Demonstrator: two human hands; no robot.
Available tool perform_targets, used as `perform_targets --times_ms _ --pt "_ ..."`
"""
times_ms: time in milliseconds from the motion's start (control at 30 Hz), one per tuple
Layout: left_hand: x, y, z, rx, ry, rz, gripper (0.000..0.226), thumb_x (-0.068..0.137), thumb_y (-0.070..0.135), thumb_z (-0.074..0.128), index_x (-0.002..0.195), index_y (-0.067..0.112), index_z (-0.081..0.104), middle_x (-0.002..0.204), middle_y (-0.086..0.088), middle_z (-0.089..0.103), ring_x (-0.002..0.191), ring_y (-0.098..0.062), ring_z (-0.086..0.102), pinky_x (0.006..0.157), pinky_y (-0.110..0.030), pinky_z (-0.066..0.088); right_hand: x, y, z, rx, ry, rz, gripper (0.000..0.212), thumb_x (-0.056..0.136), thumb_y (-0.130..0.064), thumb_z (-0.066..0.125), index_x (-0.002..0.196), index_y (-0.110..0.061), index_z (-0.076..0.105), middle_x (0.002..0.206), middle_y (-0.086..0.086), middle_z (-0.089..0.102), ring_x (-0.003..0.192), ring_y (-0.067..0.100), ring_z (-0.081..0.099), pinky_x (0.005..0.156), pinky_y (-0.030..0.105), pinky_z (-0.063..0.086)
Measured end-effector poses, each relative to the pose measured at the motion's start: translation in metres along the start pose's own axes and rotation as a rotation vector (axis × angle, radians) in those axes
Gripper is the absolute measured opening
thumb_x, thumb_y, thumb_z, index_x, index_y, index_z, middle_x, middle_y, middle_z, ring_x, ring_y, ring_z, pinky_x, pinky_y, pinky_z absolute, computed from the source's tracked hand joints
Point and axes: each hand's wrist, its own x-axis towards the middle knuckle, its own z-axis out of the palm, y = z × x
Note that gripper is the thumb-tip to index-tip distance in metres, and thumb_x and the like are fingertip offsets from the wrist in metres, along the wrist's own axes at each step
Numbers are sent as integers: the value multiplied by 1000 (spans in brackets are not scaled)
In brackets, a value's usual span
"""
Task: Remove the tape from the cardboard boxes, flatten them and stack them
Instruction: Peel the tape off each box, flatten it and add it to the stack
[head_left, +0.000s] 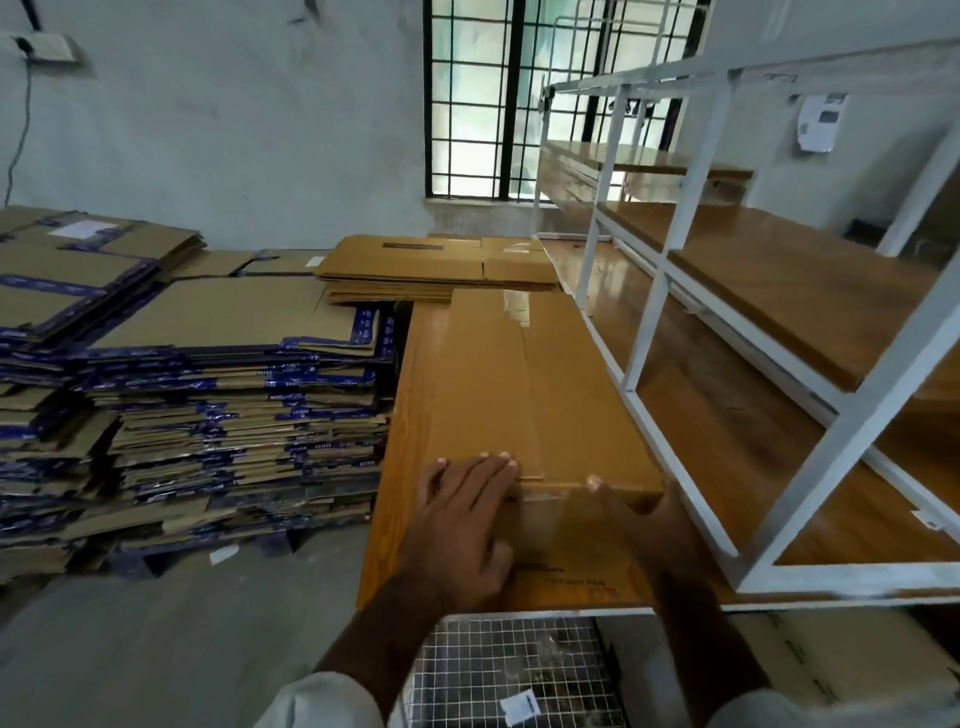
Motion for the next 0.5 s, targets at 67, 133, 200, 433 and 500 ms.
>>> perform_targets --times_ms 67,133,200,433,500 --pt "17 -6 -12 -63 100 -192 53 90 49 50 135 23 59 143 0 53 134 -20 44 109 -50 34 -1 8 -4 153 -68 33 113 46 -83 85 138 -24 57 122 4 71 108 24 71 84 43 58" --pt "39 -16 -20 -208 8 -537 49 98 55 50 138 26 53 148 -6 44 136 -28 40 107 -45 38 -9 9 -5 266 -99 1 89 56 -75 87 127 -28 64 113 0 76 103 24 74 94 55 56" --pt "56 -30 -19 -456 -175 -785 61 95 61 56 145 29 45 149 -10 43 132 -32 46 103 -42 45 -17 -1 -4 327 -126 -45 66 68 -63 86 120 -28 66 108 0 77 102 25 74 97 59 54" --pt "34 -43 -32 -1109 -134 -1071 51 93 58 63 135 32 49 133 -2 55 115 -26 56 103 -51 49 -23 -93 10 -266 79 -479 94 64 -88 71 144 -47 43 143 -10 54 131 21 52 105 55 46" --pt "16 -46 -27 -1241 -235 -1225 51 94 63 56 132 28 54 129 -6 59 116 -31 58 103 -54 48 -33 -111 30 -516 121 -655 90 71 -84 68 149 -46 41 151 -10 45 139 19 41 115 56 33"
